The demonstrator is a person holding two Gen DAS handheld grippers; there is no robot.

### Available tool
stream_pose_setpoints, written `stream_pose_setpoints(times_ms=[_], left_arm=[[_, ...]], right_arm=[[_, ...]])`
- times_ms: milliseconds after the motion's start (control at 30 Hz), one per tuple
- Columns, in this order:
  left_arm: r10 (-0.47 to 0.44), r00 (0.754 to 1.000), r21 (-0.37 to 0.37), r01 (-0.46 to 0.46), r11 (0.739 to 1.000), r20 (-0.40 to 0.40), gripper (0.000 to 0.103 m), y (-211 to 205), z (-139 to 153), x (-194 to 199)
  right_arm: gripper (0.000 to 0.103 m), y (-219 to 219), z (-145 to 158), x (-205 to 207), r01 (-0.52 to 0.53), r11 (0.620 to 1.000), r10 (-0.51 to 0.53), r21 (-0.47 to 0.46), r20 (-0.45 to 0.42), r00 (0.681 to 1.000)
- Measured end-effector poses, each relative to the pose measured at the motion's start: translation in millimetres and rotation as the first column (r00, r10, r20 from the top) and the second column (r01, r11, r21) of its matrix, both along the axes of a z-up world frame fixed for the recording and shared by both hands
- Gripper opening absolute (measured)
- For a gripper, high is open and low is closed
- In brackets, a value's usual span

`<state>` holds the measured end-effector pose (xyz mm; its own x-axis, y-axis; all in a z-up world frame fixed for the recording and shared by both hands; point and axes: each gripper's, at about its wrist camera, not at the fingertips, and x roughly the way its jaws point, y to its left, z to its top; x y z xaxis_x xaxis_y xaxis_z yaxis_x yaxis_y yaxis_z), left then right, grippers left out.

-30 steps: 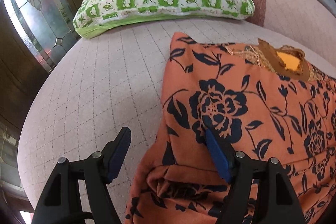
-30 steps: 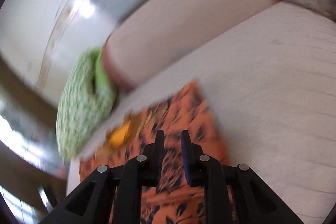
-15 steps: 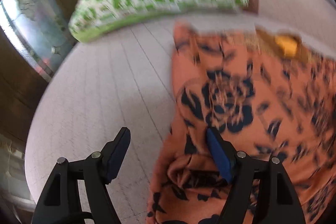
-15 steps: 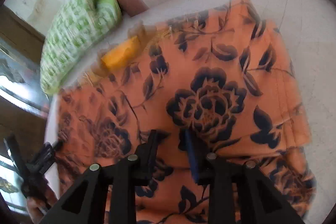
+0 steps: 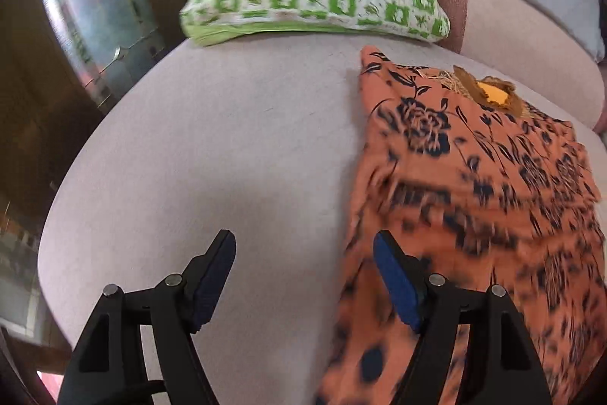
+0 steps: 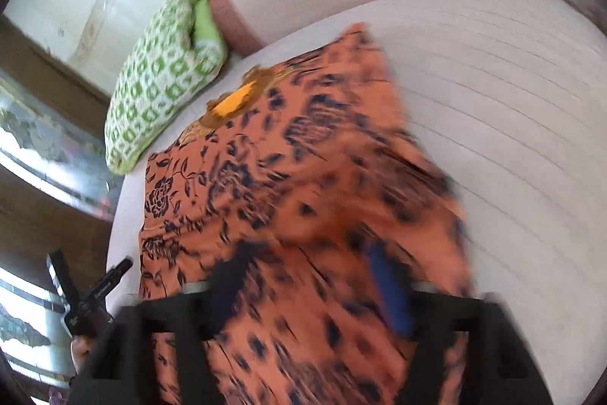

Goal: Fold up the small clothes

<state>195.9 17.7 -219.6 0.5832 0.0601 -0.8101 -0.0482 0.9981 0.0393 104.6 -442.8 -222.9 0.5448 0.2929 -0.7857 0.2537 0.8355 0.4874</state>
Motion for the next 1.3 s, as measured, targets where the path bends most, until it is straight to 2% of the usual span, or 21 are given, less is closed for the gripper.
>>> stream_pose_setpoints(times_ms=[67, 133, 167, 200, 267, 367, 433, 500, 567, 633, 667, 700, 767, 800, 833, 933, 1033, 1100, 1167, 1233, 1300], left_arm=[[0.001, 1.000, -0.035, -0.001, 0.999, 0.000, 0.076, 14, 1, -31], [-0.019, 1.000, -0.127, 0.017, 0.992, -0.019, 0.075, 27, -3, -57], [-0.031, 0.999, -0.171, 0.025, 0.985, -0.031, 0.064, 31, -5, -65], [-0.044, 0.998, -0.197, 0.034, 0.980, -0.048, 0.038, 33, -8, -70], [-0.082, 0.993, -0.239, 0.060, 0.969, -0.083, 0.012, 31, -15, -77], [-0.123, 0.990, -0.283, 0.097, 0.954, -0.074, 0.011, 24, -18, -90], [-0.146, 0.987, -0.280, 0.123, 0.952, -0.062, 0.014, 17, -18, -96], [-0.142, 0.987, -0.252, 0.119, 0.961, -0.078, 0.057, 15, -21, -101], [-0.127, 0.989, -0.223, 0.108, 0.969, -0.070, 0.065, 14, -23, -106], [-0.146, 0.984, -0.243, 0.117, 0.963, -0.106, 0.065, 12, -31, -107], [-0.152, 0.981, -0.263, 0.116, 0.958, -0.121, 0.055, 12, -36, -107], [-0.158, 0.979, -0.275, 0.118, 0.954, -0.128, 0.035, 11, -39, -108], [-0.170, 0.978, -0.239, 0.138, 0.961, -0.118, 0.020, 6, -39, -111], [-0.188, 0.976, -0.241, 0.157, 0.958, -0.113, 0.009, 4, -38, -112], [-0.202, 0.973, -0.264, 0.167, 0.950, -0.111, 0.007, 4, -38, -113], [-0.227, 0.970, -0.297, 0.191, 0.935, -0.092, 0.007, -2, -36, -114], [-0.190, 0.974, -0.244, 0.157, 0.957, -0.121, 0.014, -4, -38, -112], [-0.173, 0.978, -0.254, 0.138, 0.957, -0.120, 0.038, -3, -38, -110], [-0.158, 0.981, -0.233, 0.129, 0.964, -0.110, 0.057, -4, -35, -111], [-0.172, 0.979, -0.178, 0.151, 0.972, -0.107, 0.055, -11, -38, -112], [-0.179, 0.979, -0.129, 0.165, 0.978, -0.102, 0.029, -16, -40, -113]], right_arm=[[0.074, -13, -1, -31, 0.035, 0.999, -0.035, -0.005, -0.010, 0.999], [0.074, -31, -5, -65, 0.065, 0.998, -0.065, 0.003, -0.027, 0.998], [0.074, -36, -8, -73, 0.079, 0.997, -0.079, -0.008, -0.034, 0.996], [0.074, -44, -10, -84, 0.097, 0.995, -0.098, -0.023, -0.038, 0.994], [0.074, -59, -14, -99, 0.127, 0.992, -0.127, 0.001, -0.026, 0.992], [0.073, -73, -20, -109, 0.135, 0.987, -0.136, 0.088, 0.001, 0.991], [0.066, -70, -31, -108, 0.106, 0.989, -0.104, 0.100, -0.026, 0.994], [0.062, -63, -40, -108, 0.072, 0.993, -0.067, 0.095, -0.058, 0.996], [0.060, -54, -48, -104, 0.031, 0.995, -0.022, 0.100, -0.086, 0.996], [0.060, -46, -49, -102, -0.007, 0.998, 0.012, 0.061, -0.081, 0.997], [0.060, -43, -49, -102, -0.020, 0.998, 0.024, 0.052, -0.078, 0.997], [0.060, -41, -50, -102, -0.026, 0.998, 0.030, 0.049, -0.077, 0.997], [0.058, -41, -51, -102, -0.029, 0.998, 0.033, 0.048, -0.073, 0.997], [0.043, -39, -50, -102, -0.041, 0.998, 0.045, 0.055, -0.069, 0.997], [0.027, -36, -49, -102, -0.063, 0.996, 0.067, 0.058, -0.067, 0.995], [0.022, -19, -45, -101, -0.126, 0.992, 0.125, -0.017, -0.065, 0.990], [0.022, -8, -48, -98, -0.140, 0.990, 0.139, -0.015, -0.079, 0.987], [0.023, -9, -49, -97, -0.129, 0.992, 0.128, -0.010, -0.085, 0.988], [0.023, -16, -53, -97, -0.103, 0.994, 0.106, 0.034, -0.092, 0.990], [0.023, -18, -54, -98, -0.101, 0.994, 0.105, 0.051, -0.088, 0.991], [0.023, -15, -53, -100, -0.123, 0.992, 0.125, 0.024, -0.077, 0.989]])
